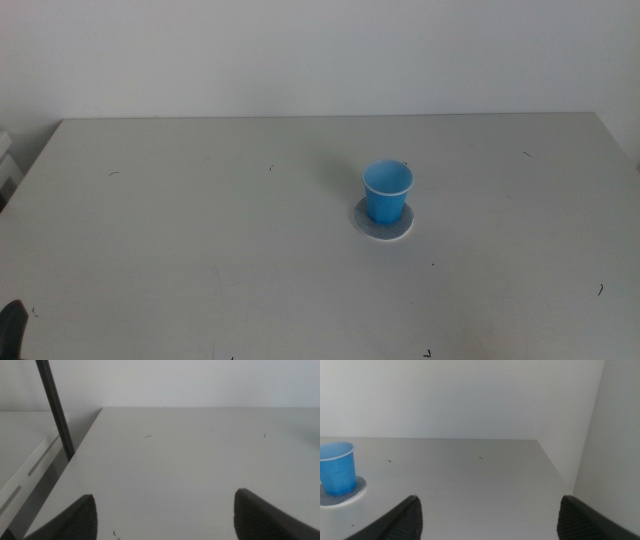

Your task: Place an empty cup on a cup mat.

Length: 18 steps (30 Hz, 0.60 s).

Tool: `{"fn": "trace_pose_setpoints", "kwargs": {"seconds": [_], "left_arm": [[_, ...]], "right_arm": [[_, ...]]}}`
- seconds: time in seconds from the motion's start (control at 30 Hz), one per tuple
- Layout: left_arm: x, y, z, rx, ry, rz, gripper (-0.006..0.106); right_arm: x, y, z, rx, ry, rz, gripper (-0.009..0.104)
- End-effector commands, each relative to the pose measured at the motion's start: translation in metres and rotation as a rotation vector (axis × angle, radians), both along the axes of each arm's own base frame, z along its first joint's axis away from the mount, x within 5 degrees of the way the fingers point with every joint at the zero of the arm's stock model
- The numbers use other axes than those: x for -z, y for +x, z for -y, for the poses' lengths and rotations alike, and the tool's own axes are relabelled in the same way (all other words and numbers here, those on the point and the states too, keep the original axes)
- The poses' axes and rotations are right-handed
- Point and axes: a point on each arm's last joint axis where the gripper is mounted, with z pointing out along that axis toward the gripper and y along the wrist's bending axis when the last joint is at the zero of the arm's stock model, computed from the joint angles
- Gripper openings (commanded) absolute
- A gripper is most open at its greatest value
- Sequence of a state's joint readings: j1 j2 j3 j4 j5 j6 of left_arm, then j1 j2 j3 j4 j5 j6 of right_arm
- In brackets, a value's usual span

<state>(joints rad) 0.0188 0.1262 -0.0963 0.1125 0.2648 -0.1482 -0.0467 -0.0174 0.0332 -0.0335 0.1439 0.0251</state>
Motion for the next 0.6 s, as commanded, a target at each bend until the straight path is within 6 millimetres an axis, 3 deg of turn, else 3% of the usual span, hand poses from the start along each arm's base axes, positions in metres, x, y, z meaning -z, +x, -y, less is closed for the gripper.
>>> {"fn": "trace_pose_setpoints", "kwargs": {"seconds": [0.0,0.33,0.57], "left_arm": [[-0.009,-0.003,0.0,0.001,0.009,0.094,0.105],[0.014,-0.011,-0.001,-0.007,0.026,0.078,0.105],[0.019,-0.01,-0.001,-0.008,0.026,0.057,0.105]], "right_arm": [[-0.012,-0.002,0.0,-0.004,-0.023,0.108,0.094],[-0.012,-0.002,0.0,-0.004,-0.023,0.108,0.094],[-0.012,-0.002,0.0,-0.004,-0.023,0.108,0.094]]}}
